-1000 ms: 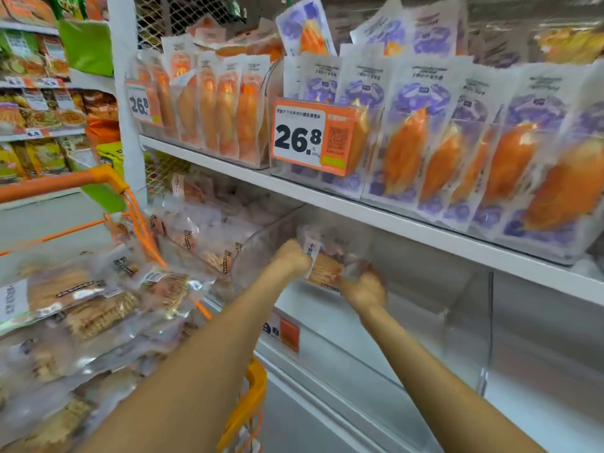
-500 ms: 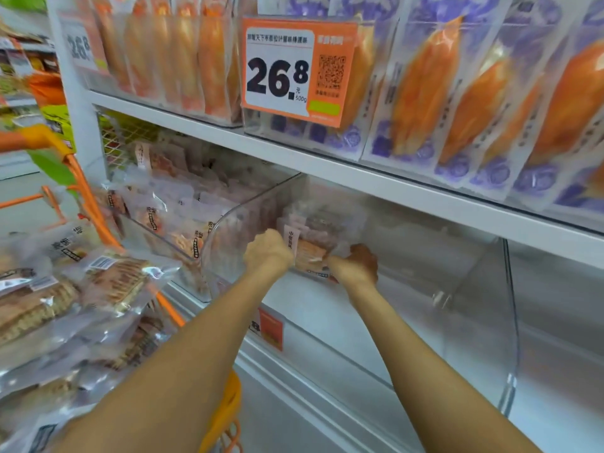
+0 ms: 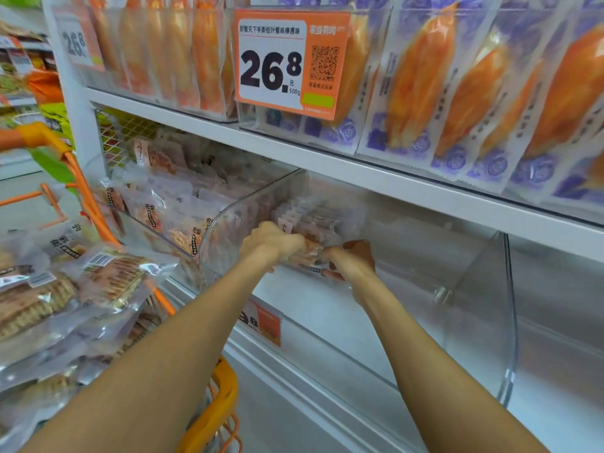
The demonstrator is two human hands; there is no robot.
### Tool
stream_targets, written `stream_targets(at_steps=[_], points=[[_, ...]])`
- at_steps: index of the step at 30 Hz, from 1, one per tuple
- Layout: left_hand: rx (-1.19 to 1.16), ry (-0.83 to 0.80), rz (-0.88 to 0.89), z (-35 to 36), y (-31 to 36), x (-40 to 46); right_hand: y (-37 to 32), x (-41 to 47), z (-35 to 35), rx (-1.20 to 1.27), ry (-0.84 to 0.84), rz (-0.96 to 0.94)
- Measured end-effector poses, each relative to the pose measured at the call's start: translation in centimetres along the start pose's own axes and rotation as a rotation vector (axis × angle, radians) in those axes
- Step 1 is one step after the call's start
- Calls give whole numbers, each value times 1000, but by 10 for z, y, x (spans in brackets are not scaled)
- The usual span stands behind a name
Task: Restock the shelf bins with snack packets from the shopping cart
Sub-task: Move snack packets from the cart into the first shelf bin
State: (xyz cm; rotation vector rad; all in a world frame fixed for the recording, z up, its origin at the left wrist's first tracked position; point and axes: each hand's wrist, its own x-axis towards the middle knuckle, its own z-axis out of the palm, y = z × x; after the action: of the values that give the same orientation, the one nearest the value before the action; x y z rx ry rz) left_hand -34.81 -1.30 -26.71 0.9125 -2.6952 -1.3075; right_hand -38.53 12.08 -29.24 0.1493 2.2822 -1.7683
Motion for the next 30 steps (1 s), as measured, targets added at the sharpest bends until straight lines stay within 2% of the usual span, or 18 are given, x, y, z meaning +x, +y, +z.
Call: stream_targets(at_steps=[3, 5, 11, 18, 23, 30], points=[[-6, 35, 33, 1, -2, -2, 0, 4, -7, -52, 197, -74], [-7, 83, 46, 2, -1, -4, 0, 3, -8, -142, 247, -112], [102, 192, 33, 8, 1, -4, 4, 1, 0, -184, 96, -118], [187, 247, -2, 19, 4, -1, 7, 7, -2, -126, 116, -63], [192, 189, -2, 14, 4, -4, 3, -2, -5, -93, 33, -23], [149, -30, 39, -1, 4, -39, -8, -35, -37, -191, 6, -70]])
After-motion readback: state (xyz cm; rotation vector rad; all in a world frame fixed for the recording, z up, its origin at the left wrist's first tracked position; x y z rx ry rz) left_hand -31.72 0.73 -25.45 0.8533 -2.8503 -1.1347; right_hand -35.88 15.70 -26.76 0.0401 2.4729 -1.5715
